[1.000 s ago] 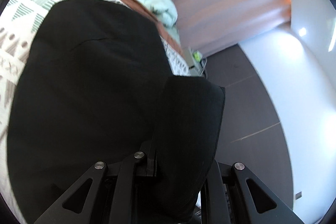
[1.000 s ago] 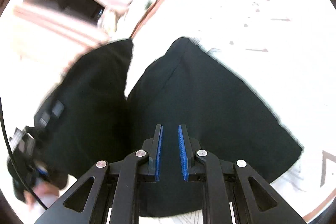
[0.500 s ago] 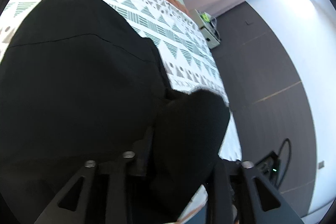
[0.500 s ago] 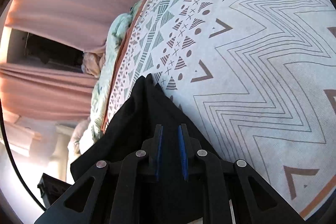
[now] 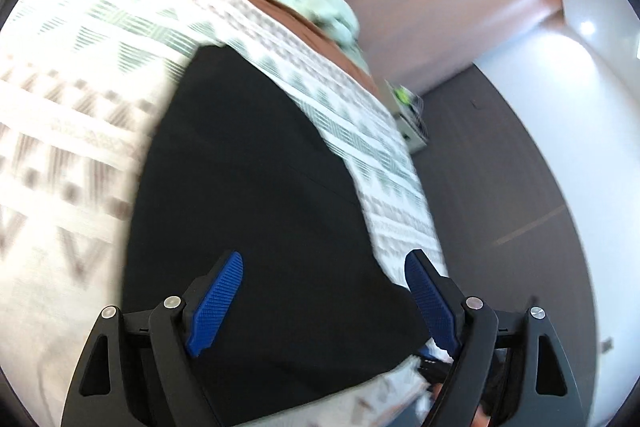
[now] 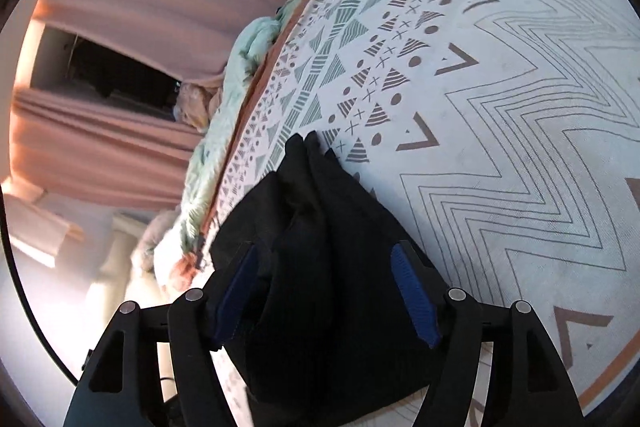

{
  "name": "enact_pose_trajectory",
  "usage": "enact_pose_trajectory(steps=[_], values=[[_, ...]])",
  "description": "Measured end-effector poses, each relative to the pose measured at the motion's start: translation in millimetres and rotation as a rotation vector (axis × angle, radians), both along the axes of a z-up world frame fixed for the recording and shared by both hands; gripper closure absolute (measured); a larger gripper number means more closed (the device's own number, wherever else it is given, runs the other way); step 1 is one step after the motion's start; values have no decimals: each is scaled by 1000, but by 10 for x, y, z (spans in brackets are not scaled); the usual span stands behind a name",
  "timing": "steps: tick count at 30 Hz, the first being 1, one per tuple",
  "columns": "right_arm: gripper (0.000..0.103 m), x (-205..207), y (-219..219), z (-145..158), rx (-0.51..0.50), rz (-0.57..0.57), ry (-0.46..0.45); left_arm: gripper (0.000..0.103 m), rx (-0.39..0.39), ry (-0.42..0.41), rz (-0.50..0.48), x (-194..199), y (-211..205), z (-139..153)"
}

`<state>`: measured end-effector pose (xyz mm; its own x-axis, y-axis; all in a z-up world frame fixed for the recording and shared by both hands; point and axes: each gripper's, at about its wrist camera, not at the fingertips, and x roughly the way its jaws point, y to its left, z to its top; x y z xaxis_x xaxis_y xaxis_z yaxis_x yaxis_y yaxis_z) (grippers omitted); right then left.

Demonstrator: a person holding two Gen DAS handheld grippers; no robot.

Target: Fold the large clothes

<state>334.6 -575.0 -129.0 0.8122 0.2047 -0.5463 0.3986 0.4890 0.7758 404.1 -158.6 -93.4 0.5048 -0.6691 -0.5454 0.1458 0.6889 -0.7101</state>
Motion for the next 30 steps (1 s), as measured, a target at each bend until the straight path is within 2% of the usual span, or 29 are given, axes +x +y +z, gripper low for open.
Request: enact_pose_trajectory(steps=[2,6,8,9,13,15,16,17,18,20,23,30], values=[[33,6,79,59,-33,6,-5,19,45,14,46,31,163,-74],[31,-53,282,299,-128,6,-63,19,38,61,66,83,445,-214],[13,-41,420,388,-165,33,-87,19,62,79,60,105,542,-295],[13,-18,498,413,-183,52,-89,19,74,85,52,149,594,-331],[13,153,766,354,-248,117,-6,19,91,112,16,149,695,-403],[13,204,822,310,-275,110,43,19,111,124,8,119,685,-437],[19,218,831,285,-282,101,62,19,125,129,6,90,673,-419],[35,219,833,275,-279,98,68,19,138,134,2,70,657,-428],[44,222,819,256,-269,96,74,19,154,142,-6,69,649,-447],[80,200,767,220,-231,96,78,19,174,163,-17,88,618,-493],[90,89,678,212,-179,105,33,19,182,176,-23,100,574,-518],[93,-129,501,143,-91,124,-14,24,195,180,-53,90,388,-501]])
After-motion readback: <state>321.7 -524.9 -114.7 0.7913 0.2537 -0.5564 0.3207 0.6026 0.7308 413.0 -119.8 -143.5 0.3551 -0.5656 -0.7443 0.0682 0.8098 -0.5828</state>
